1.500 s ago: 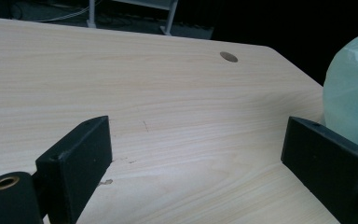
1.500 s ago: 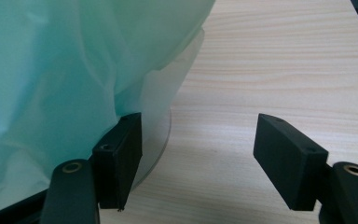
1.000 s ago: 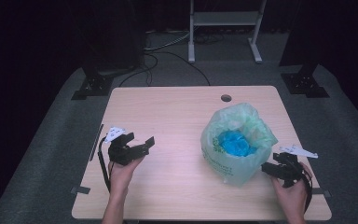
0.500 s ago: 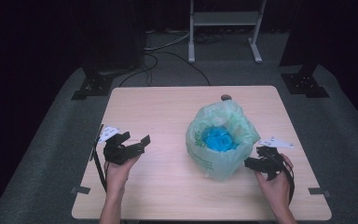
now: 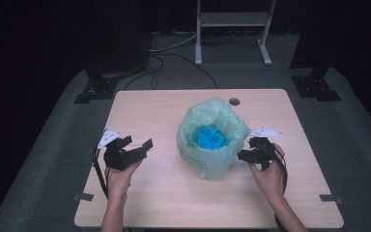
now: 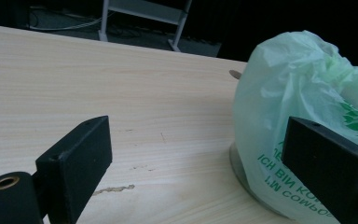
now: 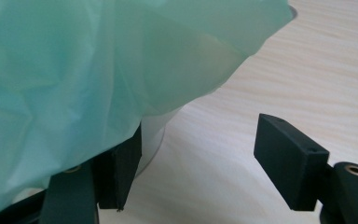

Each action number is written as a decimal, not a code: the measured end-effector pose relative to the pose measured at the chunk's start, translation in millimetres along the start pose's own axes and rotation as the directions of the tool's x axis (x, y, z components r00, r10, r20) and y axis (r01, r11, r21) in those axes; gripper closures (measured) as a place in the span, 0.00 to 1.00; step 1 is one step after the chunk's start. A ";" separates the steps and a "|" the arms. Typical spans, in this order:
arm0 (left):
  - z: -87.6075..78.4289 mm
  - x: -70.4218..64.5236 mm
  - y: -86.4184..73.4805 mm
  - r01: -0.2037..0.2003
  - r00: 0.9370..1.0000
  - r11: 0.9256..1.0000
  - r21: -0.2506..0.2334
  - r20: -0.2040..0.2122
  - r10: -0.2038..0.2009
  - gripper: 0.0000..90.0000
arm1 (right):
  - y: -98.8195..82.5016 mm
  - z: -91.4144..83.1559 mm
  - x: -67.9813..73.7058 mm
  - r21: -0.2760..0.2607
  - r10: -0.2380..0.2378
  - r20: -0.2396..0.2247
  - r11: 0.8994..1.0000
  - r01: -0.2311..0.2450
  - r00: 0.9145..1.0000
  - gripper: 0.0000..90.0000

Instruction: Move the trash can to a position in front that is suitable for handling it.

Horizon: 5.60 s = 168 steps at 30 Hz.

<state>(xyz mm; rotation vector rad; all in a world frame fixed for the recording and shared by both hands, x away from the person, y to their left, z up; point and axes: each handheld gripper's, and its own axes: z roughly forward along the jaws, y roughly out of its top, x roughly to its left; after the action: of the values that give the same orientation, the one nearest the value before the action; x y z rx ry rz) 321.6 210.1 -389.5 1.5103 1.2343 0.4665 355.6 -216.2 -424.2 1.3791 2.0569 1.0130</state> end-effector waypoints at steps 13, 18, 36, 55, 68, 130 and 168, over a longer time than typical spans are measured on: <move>-4.5 2.1 3.3 0.011 1.000 1.000 -0.019 0.014 -0.011 0.08 | 31.9 31.3 20.6 -0.027 -0.015 -0.101 1.000 0.012 0.995 0.36; -5.4 -0.5 4.3 0.009 1.000 1.000 -0.022 0.028 -0.008 0.08 | 39.5 37.4 29.9 -0.027 -0.020 -0.121 0.999 0.017 0.992 0.36; -5.2 -2.1 6.7 0.009 0.998 1.000 -0.022 0.055 -0.008 0.08 | 53.5 55.8 48.4 -0.004 -0.006 -0.197 1.000 0.006 0.980 0.36; 3.4 -12.0 15.2 -0.025 0.995 1.000 -0.010 0.100 0.026 0.08 | 27.8 36.4 5.5 0.041 0.140 -0.255 0.990 -0.134 0.957 0.34; 39.6 -20.4 43.5 -0.126 0.989 0.992 0.017 0.079 0.124 0.32 | 43.6 15.2 -1.4 -0.001 0.140 -0.277 0.989 -0.146 0.951 0.34; 41.4 -34.2 61.6 -0.177 0.967 0.984 0.034 0.191 0.168 0.99 | 107.2 25.0 69.2 0.060 0.141 -0.345 0.990 -0.128 0.928 0.46; 37.4 -38.9 80.1 -0.122 0.951 0.992 -0.008 0.285 0.120 0.99 | 126.9 17.5 70.4 -0.013 0.118 -0.251 0.992 -0.125 0.961 0.86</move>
<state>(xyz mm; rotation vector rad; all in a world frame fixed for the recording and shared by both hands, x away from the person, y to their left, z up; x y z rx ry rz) 372.7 167.8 -319.3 1.6046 0.9240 0.3093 414.3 -117.2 -334.0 1.4403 2.1446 1.3231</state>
